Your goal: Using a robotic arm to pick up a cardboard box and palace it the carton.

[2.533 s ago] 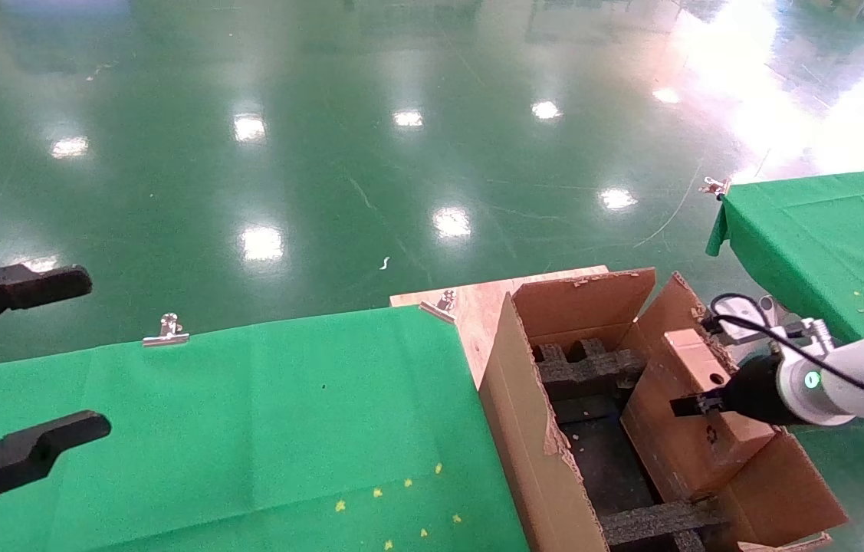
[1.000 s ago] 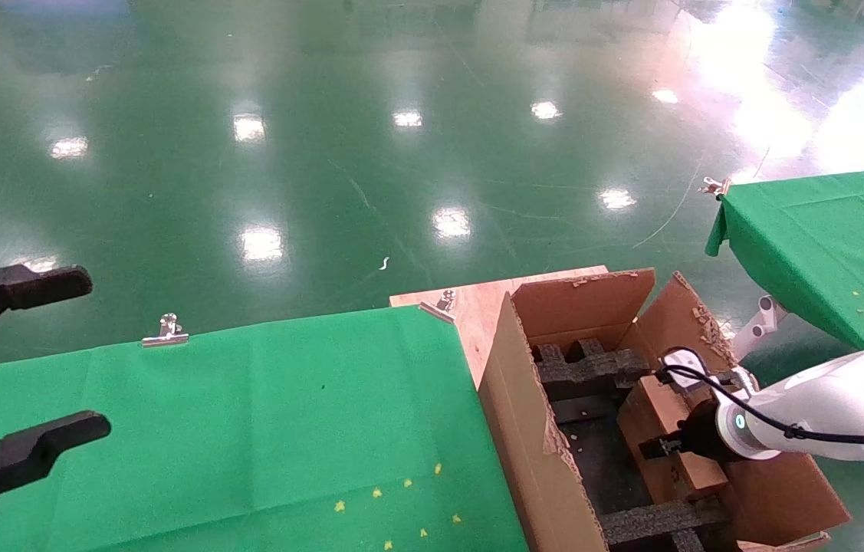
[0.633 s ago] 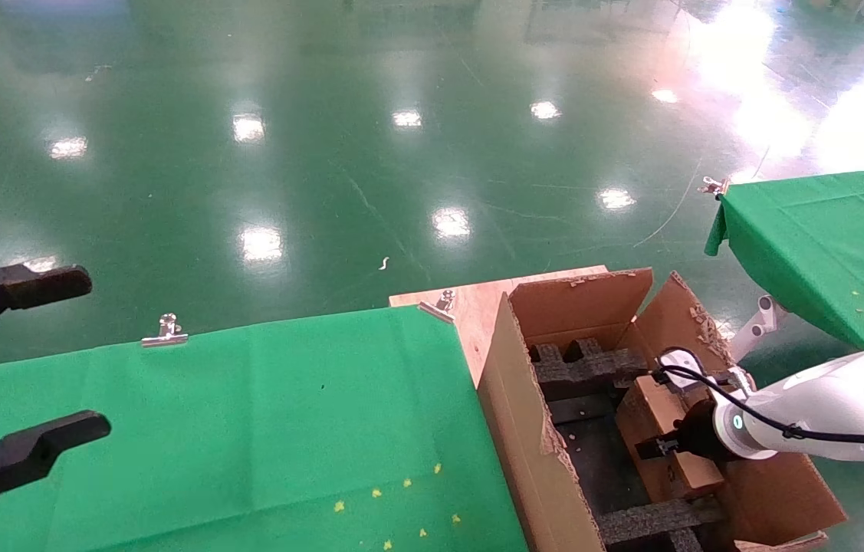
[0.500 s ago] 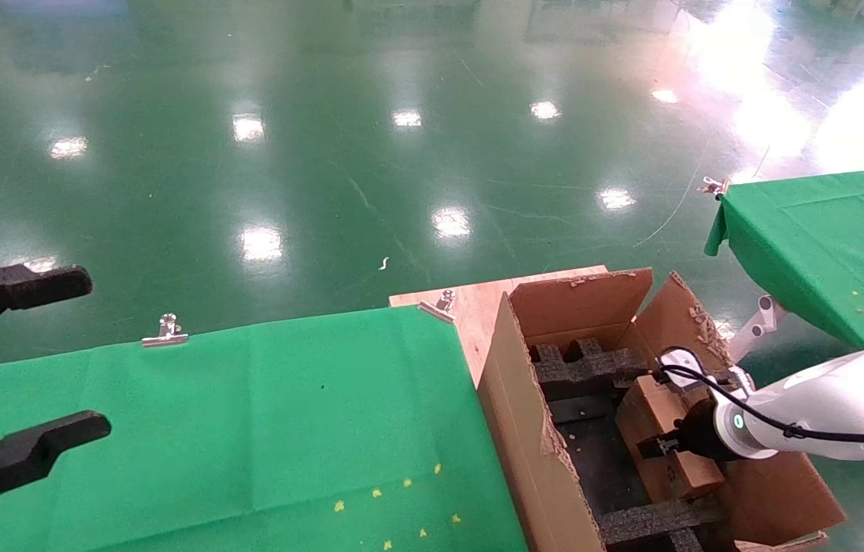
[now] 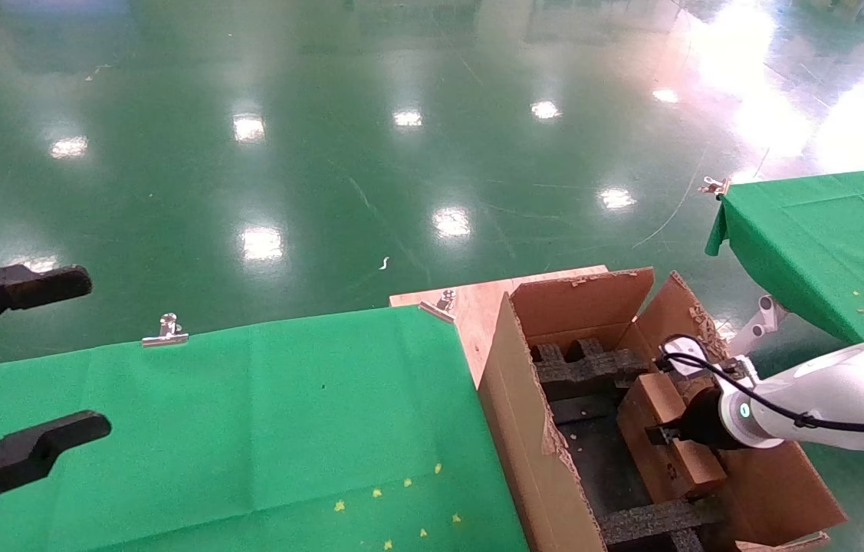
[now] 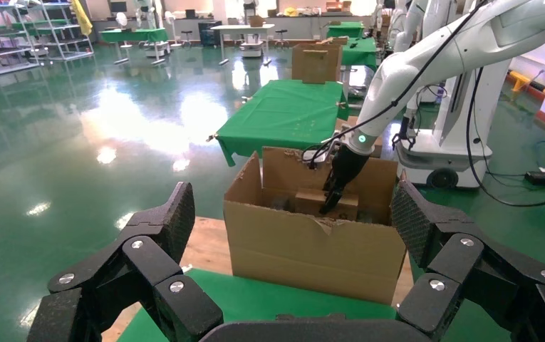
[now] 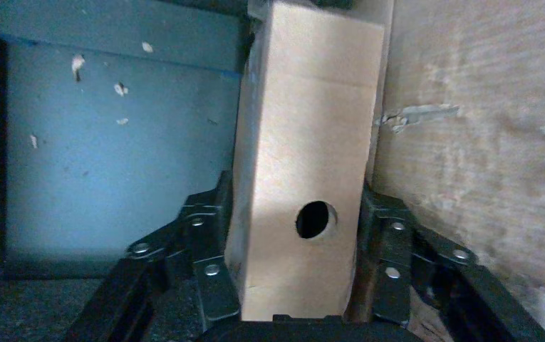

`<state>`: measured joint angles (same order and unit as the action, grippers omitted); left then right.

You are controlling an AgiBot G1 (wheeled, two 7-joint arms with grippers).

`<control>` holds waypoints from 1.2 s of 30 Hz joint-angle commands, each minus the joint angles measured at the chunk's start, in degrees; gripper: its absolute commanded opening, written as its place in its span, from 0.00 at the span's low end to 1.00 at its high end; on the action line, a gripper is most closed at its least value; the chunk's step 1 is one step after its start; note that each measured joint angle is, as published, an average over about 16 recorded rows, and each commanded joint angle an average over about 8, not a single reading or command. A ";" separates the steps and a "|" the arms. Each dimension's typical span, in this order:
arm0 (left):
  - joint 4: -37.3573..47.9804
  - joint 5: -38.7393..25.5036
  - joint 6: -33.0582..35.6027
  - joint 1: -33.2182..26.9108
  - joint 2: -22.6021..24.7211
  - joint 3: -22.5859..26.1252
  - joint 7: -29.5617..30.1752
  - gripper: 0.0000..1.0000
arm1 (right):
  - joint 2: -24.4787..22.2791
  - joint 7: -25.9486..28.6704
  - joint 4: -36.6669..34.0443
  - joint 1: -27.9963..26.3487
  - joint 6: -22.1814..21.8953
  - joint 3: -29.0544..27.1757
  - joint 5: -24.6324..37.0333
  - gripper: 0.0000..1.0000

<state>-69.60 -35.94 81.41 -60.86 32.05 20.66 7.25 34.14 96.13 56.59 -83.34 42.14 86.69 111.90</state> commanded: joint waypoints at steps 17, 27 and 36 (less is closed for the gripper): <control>0.00 0.00 0.00 0.00 0.00 0.00 0.00 1.00 | -7.36 1.69 18.50 -9.68 2.18 -4.37 1.87 1.00; 0.00 0.00 0.00 0.00 0.00 0.00 0.00 1.00 | -7.15 -10.10 21.60 -19.62 8.45 -9.74 -12.85 1.00; 0.02 0.00 -0.01 0.01 -0.01 0.00 0.00 1.00 | -7.09 -17.36 22.09 -25.35 14.50 -13.61 -24.22 1.00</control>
<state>-69.58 -35.93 81.41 -60.85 32.05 20.66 7.25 27.08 79.60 78.54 -107.99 55.94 73.56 89.02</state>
